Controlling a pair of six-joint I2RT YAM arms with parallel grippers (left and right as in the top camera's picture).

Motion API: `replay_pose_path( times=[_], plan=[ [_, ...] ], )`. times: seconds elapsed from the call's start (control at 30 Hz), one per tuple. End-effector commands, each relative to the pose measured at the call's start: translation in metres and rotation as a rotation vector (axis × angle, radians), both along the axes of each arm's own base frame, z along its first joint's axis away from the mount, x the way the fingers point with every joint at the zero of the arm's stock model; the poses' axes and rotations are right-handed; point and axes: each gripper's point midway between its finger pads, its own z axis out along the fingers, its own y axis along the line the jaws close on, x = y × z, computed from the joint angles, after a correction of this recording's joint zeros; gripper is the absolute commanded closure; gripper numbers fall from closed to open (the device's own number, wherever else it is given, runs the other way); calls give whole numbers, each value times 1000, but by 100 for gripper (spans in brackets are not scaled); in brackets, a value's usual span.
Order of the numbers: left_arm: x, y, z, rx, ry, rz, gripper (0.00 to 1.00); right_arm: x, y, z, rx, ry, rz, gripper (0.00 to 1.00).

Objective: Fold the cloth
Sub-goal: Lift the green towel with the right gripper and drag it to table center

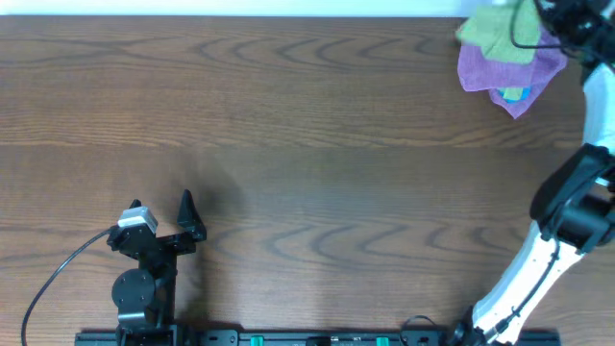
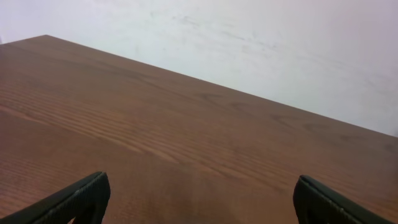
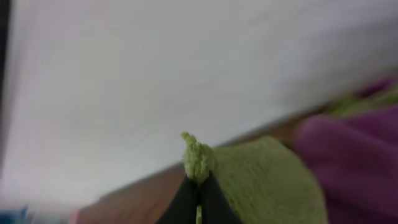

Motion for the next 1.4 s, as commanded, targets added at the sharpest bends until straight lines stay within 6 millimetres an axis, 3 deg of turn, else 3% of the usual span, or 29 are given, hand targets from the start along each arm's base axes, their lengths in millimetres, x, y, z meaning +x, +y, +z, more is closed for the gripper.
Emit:
replay_pose_path(
  times=[0.0, 0.13, 0.23, 0.4, 0.6, 0.73, 0.77, 0.9, 0.93, 0.97, 1.03, 1.2, 1.37],
  plan=[
    [0, 2, -21, -4, 48, 11, 5, -3, 78, 32, -89, -70, 221, 99],
    [0, 2, -21, -4, 48, 11, 5, -22, 145, 25, -202, 1, 370, 99],
    [0, 1, -21, -4, 48, 11, 5, -42, 178, 13, -298, 90, 432, 99],
    [0, 1, -21, -4, 48, 11, 5, -85, 232, 11, -435, 166, 569, 99],
    [0, 2, -21, -4, 48, 11, 5, -148, 297, 13, -633, 226, 757, 99],
    [0, 2, -21, -4, 48, 11, 5, -198, 350, 7, -689, 266, 926, 99],
    [0, 2, -21, -4, 48, 11, 4, -217, 370, 3, -705, 276, 1000, 99],
    [0, 2, -21, -4, 48, 11, 4, -278, 414, -8, -755, 293, 1228, 99],
    [0, 2, -21, -4, 48, 11, 4, -297, 422, -10, -773, 302, 1297, 95],
    [0, 2, -21, -4, 48, 11, 5, -315, 428, -12, -794, 313, 1363, 71],
    [0, 1, -21, -4, 48, 11, 5, -341, 432, -17, -867, 338, 1449, 1],
    [0, 1, -21, -4, 48, 11, 5, -352, 440, -26, -1052, 349, 1421, 1],
    [0, 2, -21, -4, 48, 11, 5, -319, 430, -28, -1128, 333, 1278, 1]
  ],
)
